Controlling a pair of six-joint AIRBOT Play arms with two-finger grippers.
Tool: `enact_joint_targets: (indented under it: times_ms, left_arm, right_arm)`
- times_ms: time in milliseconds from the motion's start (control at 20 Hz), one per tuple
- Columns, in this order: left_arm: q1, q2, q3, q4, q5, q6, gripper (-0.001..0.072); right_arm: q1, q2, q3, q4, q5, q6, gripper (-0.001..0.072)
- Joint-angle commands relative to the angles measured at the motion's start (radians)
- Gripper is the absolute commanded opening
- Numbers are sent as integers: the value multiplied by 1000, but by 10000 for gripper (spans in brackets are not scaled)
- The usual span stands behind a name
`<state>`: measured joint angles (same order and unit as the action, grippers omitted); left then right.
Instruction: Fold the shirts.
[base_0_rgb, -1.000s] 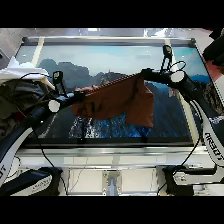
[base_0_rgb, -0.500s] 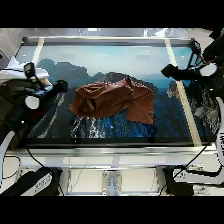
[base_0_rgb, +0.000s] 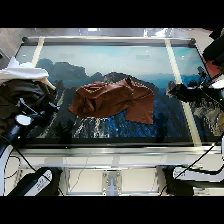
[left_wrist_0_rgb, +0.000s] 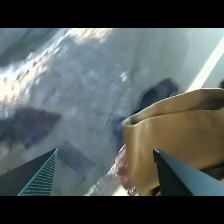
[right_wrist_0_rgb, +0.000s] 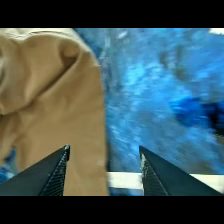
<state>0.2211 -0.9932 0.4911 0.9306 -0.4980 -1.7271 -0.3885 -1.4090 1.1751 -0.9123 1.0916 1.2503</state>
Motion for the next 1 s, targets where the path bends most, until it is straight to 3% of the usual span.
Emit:
enact_joint_targets:
  times_ms: [0,200,350,600,650,700,800,850,950]
  left_arm:
    - [3,-35,-40,-240,8,140,691]
    - [3,-132,-37,-574,-13,446,691]
    - [0,-208,-21,-729,-23,599,690]
    - [-72,-338,67,-760,-18,636,688]
    - [-84,-367,90,-760,-17,636,658]
    - [-90,-391,109,-760,-18,636,566]
    - [-95,-426,138,-761,-18,635,510]
    - [-95,-428,142,-761,-18,635,381]
    - [-95,-427,142,-760,-19,636,24]
  right_arm:
    - [27,-42,-28,116,-48,-39,482]
    - [46,-44,-28,115,-59,-41,482]
    - [47,-44,-28,116,-57,-41,482]
    - [47,-44,-28,117,-46,-40,482]
    - [47,-44,-28,117,-37,-40,482]
    - [47,-44,-28,117,-33,-40,482]
    - [47,-44,-28,117,-30,-40,482]
    - [47,-44,-28,117,-31,-40,482]
    - [47,-44,-28,115,-39,-40,482]
